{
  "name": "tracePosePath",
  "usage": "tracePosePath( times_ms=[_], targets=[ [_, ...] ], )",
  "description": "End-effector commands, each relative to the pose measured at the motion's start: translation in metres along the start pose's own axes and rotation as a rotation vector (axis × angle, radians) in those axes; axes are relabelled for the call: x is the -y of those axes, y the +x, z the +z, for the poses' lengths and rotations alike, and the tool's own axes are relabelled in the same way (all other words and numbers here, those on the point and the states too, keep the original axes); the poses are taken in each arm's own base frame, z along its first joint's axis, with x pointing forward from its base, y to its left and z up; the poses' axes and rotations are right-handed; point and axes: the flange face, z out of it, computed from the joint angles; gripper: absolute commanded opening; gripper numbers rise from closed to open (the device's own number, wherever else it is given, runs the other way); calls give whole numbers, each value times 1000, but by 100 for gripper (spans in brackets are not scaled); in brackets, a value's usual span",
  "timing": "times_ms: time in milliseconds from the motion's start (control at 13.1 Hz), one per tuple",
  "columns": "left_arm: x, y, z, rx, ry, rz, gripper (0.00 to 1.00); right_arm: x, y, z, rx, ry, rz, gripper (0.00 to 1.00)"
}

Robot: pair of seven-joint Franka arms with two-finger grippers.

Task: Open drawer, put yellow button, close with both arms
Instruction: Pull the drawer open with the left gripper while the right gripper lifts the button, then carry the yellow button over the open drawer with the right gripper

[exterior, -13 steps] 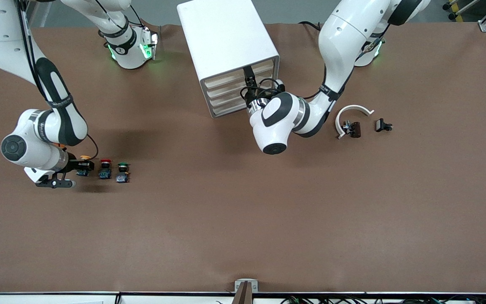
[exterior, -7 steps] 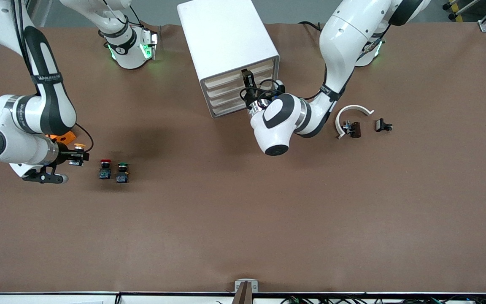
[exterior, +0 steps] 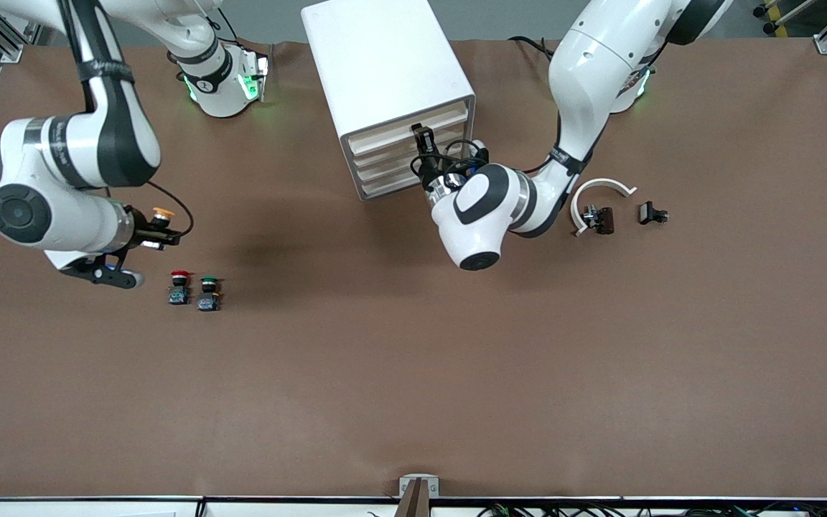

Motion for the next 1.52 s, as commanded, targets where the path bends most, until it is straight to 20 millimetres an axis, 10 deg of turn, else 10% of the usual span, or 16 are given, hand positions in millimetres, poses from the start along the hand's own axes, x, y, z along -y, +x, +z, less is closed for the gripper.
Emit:
tracePosePath(
  times_ms=[0,534,915,991,1143,1448],
  targets=[
    [0,18,-48,85,8,-23,0,41,-33,-43,15,-12,69,31],
    [-12,51,-130,239,-36,-12,0,208,-172,-99,38,91,425,30],
    [-18,56,-147,290,-80,-5,1,315,-221,-82,30,231,689,30],
    [-19,59,-153,299,-91,-3,15,329,-223,-72,27,246,730,30],
    [-15,59,-158,304,-101,12,100,353,-232,-58,22,275,779,30],
    [-6,75,-197,361,-147,34,100,379,-232,-35,19,304,838,31]
  ],
)
